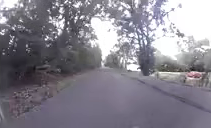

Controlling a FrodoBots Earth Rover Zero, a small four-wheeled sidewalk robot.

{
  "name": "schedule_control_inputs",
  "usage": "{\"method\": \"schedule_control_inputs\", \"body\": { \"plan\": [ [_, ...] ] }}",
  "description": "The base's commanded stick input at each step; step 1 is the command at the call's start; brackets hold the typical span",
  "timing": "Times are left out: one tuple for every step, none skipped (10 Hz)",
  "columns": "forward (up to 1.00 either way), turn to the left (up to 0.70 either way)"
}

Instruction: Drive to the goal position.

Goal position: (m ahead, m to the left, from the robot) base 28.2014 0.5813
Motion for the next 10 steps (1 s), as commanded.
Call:
{"method": "schedule_control_inputs", "body": {
  "plan": [
    [0.7, 0.0],
    [0.7, 0.0],
    [0.7, 0.0],
    [0.7, 0.0],
    [0.7, 0.0],
    [0.7, 0.0],
    [0.7, 0.0],
    [0.7, 0.0],
    [0.7, 0.03],
    [0.7, 0.24]
  ]
}}
